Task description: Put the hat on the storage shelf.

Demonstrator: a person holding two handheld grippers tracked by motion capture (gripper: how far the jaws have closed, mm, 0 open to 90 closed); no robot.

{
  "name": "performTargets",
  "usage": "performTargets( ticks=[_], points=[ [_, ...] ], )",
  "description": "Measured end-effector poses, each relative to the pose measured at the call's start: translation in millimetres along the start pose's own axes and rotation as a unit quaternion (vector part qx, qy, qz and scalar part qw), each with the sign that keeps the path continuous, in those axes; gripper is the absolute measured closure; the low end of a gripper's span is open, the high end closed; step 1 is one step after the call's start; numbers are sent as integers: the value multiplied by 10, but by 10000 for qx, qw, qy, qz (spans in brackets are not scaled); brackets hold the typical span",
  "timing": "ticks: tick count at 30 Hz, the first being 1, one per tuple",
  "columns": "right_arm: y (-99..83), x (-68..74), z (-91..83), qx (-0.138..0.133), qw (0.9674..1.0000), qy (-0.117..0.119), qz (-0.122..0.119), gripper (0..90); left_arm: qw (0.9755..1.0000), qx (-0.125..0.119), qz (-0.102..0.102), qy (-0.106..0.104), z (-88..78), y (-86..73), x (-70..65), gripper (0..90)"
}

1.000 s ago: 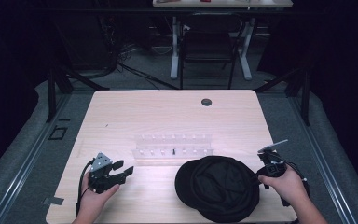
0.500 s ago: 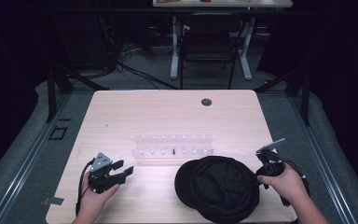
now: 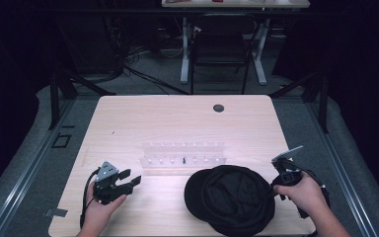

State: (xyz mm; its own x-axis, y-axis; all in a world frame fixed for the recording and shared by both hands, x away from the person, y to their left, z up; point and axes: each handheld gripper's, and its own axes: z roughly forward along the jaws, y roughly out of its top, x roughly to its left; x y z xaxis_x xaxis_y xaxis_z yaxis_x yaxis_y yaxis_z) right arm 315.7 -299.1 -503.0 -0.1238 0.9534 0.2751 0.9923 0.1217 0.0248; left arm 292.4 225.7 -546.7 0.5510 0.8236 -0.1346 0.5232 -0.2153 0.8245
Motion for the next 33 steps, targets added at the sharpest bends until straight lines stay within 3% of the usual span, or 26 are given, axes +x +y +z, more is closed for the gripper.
performTargets(
  ticks=[4,5,10,15,16,17,19,20,21,24,33],
  points=[
    [-14,7,-33,-25,9998,154,88,881,10000,1,-16,3,-3,0,1,471],
    [-28,8,-33,-134,9996,201,149,881,10000,-1,-14,6,-4,0,1,472],
    [-34,13,-140,-49,9996,289,60,882,10000,-5,-18,8,-2,0,-1,471],
    [-43,41,-236,-146,9984,526,162,883,10000,-6,-26,12,-3,0,-1,471],
    [-53,55,-248,-267,9975,611,246,883,10000,-2,-18,14,-4,0,1,472],
    [-51,54,-298,-170,9978,616,145,883,10000,-1,-16,11,-4,0,1,471],
    [-59,89,-336,-252,9973,659,201,883,10000,-1,-14,12,-3,0,1,472],
    [-49,101,-380,-131,9979,627,69,883,10000,-8,-20,10,-3,0,0,472],
    [-62,135,-377,-311,9971,667,214,883,10000,-12,-22,10,-3,0,-2,472],
    [-64,174,-424,-291,9975,634,123,883,10000,-8,-17,9,-6,0,-1,471],
    [-65,277,-570,-377,9949,925,154,885,10000,-17,-45,11,-5,1,0,471]
  ],
)
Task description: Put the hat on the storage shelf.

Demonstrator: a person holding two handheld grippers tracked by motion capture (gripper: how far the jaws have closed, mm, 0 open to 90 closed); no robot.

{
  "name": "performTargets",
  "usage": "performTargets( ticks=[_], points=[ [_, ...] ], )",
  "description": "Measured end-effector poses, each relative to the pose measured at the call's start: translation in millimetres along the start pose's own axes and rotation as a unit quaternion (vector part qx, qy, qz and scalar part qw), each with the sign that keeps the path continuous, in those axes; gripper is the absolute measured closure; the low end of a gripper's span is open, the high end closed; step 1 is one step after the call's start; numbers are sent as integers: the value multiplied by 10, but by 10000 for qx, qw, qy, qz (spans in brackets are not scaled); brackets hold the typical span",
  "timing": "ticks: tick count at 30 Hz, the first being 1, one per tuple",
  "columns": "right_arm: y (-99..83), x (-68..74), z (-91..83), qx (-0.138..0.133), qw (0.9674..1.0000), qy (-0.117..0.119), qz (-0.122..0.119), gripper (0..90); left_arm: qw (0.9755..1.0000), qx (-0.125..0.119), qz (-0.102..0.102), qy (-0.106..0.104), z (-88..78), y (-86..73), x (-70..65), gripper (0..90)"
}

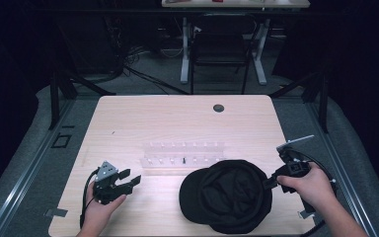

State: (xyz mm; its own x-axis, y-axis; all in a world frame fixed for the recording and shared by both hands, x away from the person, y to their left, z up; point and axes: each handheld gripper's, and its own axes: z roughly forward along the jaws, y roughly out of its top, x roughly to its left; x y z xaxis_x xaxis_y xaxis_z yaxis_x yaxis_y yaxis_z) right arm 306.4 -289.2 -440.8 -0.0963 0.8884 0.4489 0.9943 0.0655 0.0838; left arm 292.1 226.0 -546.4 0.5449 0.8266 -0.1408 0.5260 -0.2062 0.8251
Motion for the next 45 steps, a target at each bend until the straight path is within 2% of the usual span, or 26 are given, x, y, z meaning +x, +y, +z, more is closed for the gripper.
performTargets(
  ticks=[6,7,9,11,16,17,18,19,20,26,29,31,33,36,38,40,41,45],
  points=[
    [3,84,-86,-46,9996,280,55,885,10000,-3,-7,0,-1,0,0,471],
    [0,104,-113,-62,9990,428,71,885,10000,-4,-9,2,-1,-1,0,471],
    [-1,115,-129,-44,9988,487,69,885,10000,-2,-7,0,-1,-1,1,471],
    [4,145,-164,25,9981,615,32,886,10000,-1,-6,0,0,-1,1,472],
    [-6,252,-224,-68,9955,937,97,886,10000,8,-2,7,-4,-1,6,472],
    [-6,252,-224,-68,9955,937,97,886,10000,-2,1,34,-4,-1,9,472],
    [4,255,-248,37,9952,978,-4,886,10000,12,-1,1,-7,0,18,471],
    [-6,295,-249,-62,9949,1006,96,886,10000,10,0,8,-7,-1,22,467],
    [-7,309,-255,-88,9947,1022,93,886,10000,-15,-17,14,-4,-3,23,465],
    [5,408,-322,-27,9920,1262,75,886,10000,-9,-41,14,-9,-3,27,453],
    [14,449,-342,-48,9919,1271,58,886,10000,0,-19,13,-7,-2,27,453],
    [25,457,-370,33,9917,1286,-82,885,10000,-7,-34,10,-4,-3,24,453],
    [26,464,-380,28,9915,1303,-60,886,10000,0,-32,15,-4,-3,25,454],
    [23,512,-414,-85,9904,1379,42,886,10000,21,-29,-3,-5,-1,24,454],
    [23,533,-448,-110,9900,1408,-52,886,10000,19,-26,-2,-5,-1,22,454],
    [17,567,-490,-121,9899,1414,-18,886,10000,21,-19,-3,-6,-1,21,455],
    [21,585,-523,-195,9887,1481,-92,885,10000,25,-2,-2,-7,-1,24,456],
    [22,618,-590,-271,9884,1493,-106,886,10000,-3,-4,3,-4,-3,23,456]
  ],
)
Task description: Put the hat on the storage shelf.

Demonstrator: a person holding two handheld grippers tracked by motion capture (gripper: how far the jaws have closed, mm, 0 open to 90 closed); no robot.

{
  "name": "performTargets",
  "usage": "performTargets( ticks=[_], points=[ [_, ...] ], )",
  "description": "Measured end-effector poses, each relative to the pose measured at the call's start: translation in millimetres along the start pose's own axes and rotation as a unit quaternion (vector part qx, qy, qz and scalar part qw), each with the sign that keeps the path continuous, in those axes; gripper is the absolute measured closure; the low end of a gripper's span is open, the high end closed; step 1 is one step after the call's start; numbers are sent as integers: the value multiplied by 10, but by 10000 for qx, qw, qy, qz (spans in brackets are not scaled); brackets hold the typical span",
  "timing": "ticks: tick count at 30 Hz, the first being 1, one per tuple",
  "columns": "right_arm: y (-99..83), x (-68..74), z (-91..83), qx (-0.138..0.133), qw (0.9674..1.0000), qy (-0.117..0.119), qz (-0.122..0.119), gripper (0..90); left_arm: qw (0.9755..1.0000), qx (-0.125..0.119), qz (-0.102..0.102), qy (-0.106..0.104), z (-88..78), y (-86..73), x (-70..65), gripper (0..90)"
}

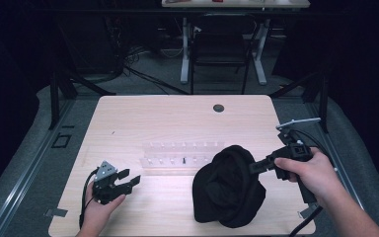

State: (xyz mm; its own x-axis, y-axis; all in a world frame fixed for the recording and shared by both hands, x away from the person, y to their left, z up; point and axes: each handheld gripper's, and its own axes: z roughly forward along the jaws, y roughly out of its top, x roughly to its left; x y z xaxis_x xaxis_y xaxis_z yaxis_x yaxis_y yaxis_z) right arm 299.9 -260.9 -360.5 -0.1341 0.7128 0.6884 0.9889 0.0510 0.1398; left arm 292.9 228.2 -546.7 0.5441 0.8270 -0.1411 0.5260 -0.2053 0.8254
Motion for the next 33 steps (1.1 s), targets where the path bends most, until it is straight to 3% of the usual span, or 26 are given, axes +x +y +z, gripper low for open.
performTargets(
  ticks=[16,33],
  points=[
    [-13,100,-274,-337,9994,-39,-117,886,10000,-1,-18,-10,8,-2,-11,456],
    [8,181,-485,-716,9970,221,-195,886,10000,31,-16,-10,13,0,-13,455]
  ],
)
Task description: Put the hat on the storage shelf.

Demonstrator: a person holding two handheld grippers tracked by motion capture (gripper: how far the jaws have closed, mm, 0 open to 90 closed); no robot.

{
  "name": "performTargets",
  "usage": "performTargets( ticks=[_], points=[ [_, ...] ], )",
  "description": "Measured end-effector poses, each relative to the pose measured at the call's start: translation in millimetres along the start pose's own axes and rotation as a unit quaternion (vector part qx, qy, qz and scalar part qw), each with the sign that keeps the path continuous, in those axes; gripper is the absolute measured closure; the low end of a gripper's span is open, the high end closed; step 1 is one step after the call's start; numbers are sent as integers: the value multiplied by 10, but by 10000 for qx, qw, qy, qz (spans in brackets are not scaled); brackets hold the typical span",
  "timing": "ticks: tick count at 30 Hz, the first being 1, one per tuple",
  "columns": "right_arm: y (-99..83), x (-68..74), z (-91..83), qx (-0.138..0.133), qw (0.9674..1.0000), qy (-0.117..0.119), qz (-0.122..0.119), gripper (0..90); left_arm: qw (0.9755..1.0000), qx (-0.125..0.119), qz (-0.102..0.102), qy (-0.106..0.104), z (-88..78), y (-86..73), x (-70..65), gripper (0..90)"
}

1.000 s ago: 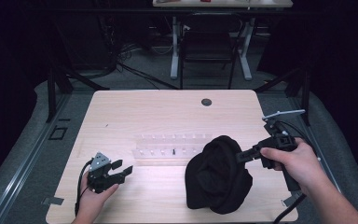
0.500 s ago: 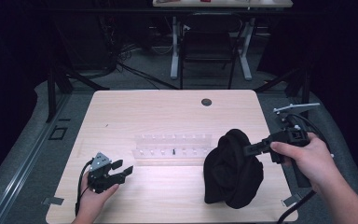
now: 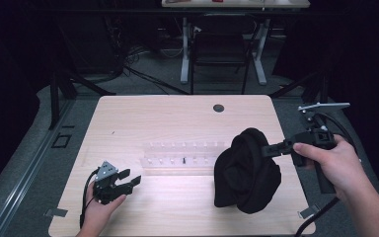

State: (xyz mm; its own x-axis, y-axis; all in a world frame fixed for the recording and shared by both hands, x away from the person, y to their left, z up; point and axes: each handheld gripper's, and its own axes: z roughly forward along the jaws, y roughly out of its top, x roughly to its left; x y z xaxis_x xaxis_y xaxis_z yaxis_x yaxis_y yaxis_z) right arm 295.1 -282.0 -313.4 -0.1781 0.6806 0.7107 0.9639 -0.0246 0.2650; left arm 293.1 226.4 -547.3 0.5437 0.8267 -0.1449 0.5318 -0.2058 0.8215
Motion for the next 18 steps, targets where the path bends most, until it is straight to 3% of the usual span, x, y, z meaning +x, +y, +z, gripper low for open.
performTargets(
  ticks=[18],
  points=[
    [71,175,-66,-72,9999,40,-133,886,10000,11,8,-8,1,-1,-2,456]
  ],
)
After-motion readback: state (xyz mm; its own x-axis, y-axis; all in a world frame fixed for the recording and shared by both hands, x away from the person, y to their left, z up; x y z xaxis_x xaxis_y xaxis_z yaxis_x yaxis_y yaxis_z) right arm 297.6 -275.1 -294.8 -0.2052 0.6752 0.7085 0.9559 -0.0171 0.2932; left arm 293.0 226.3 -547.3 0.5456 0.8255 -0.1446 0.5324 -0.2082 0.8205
